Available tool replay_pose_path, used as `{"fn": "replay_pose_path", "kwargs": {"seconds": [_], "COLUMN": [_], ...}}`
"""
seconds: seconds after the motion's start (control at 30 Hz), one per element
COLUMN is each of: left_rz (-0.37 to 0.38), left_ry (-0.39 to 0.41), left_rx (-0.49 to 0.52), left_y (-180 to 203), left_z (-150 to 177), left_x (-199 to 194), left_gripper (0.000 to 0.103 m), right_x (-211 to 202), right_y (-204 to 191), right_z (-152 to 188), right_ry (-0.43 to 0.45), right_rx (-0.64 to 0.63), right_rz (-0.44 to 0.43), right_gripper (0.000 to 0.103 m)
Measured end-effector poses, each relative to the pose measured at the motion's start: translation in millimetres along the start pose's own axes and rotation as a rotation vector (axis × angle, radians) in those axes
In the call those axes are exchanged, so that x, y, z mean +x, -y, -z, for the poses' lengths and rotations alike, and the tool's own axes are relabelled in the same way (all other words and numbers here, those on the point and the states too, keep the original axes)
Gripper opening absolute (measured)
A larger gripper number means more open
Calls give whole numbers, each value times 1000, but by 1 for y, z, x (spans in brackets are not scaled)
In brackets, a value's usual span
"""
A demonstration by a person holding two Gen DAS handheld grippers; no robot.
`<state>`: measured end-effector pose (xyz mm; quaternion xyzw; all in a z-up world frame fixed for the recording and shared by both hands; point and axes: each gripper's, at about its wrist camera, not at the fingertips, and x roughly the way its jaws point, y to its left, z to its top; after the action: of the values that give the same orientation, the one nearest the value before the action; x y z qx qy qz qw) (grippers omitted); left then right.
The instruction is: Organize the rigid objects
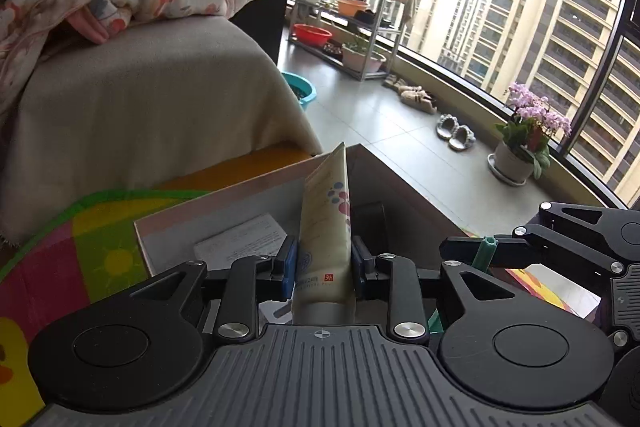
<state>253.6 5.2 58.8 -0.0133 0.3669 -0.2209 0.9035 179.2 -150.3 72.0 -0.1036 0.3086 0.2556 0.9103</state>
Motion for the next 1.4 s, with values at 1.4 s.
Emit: {"fn": "replay_pose_path", "kwargs": {"seconds": [1.4], "left_rz": [-311], "left_ry": [23], "left_rx": [-297], "left_y": [-100], "left_z": [88], "left_x": [-60], "left_gripper": [35], "right_x": [-58], "right_y": [-27], "right_z": [112], "right_ry": [-30], "right_rx": [103], "right_rz": [18], "right_gripper": [78]}}
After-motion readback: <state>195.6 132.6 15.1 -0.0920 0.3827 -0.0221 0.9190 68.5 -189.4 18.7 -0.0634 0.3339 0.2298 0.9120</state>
